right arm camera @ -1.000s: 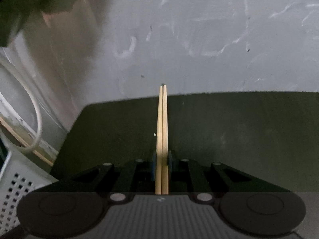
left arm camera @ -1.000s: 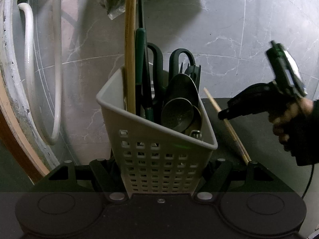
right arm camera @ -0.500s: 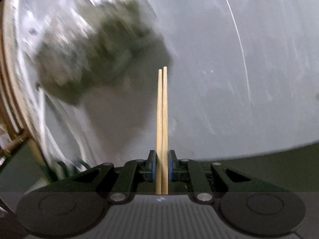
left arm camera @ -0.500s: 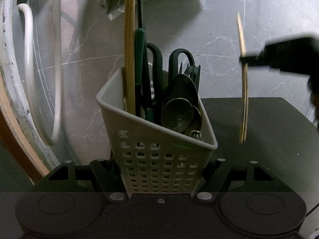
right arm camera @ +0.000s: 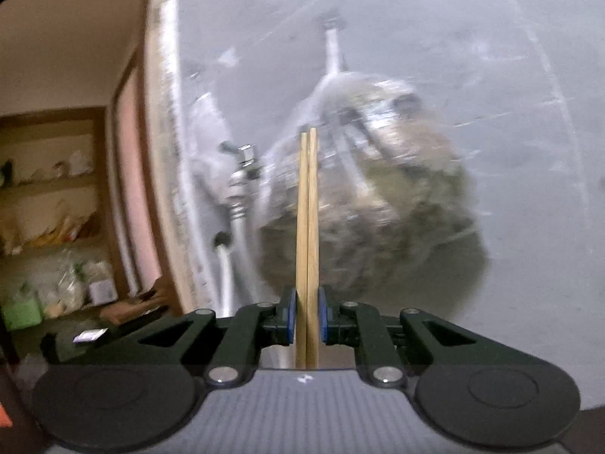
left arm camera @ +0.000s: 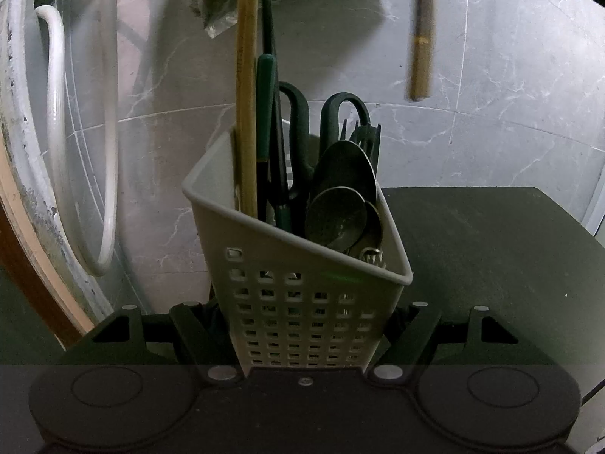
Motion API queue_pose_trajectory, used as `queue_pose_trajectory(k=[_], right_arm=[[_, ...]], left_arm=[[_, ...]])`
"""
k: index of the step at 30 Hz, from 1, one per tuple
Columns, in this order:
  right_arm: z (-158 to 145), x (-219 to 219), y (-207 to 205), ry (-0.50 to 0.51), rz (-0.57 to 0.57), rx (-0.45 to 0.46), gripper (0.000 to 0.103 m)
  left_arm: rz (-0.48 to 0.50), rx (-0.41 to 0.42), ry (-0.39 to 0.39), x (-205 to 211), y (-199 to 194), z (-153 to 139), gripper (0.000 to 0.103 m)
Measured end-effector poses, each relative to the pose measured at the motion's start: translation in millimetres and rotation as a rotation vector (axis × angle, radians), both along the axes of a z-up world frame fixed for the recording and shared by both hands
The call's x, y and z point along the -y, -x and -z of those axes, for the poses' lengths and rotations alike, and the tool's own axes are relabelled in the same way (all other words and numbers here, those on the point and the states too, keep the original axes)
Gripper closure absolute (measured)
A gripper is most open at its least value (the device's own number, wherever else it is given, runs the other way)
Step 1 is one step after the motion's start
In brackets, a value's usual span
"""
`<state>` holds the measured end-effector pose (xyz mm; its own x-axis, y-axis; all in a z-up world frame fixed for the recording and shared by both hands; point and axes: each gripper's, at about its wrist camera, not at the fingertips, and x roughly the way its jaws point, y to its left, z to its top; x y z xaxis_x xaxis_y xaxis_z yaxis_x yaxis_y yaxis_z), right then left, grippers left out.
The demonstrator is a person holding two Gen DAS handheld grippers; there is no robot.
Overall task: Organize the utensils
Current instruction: 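Lower the chopsticks into the caddy and open the right gripper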
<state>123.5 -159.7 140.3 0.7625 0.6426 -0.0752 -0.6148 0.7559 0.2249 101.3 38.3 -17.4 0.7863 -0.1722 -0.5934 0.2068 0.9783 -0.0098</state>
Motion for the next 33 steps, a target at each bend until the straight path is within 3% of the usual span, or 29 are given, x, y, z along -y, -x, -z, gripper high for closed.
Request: queue_pose_trajectory(k=[8,19,33], right_arm=[[22.6,-50.8,1.4,0.109,-0.095,0.034,0.089],[61.5,-55.8,14.3,0.183,-0.089,-0.016,0.089],[88.1,-54.3,18.5,0.226,-0.084,-0.027,0.089]], left_arm=[[-0.001,0.001,0.002,-0.6,0.1,-0.1,0.027],[0.0,0.0,0.001,-0.6,0.1,-0.1,0.027],[-0.001,0.0,0.001,-0.8,0.4,-0.1,0.027]])
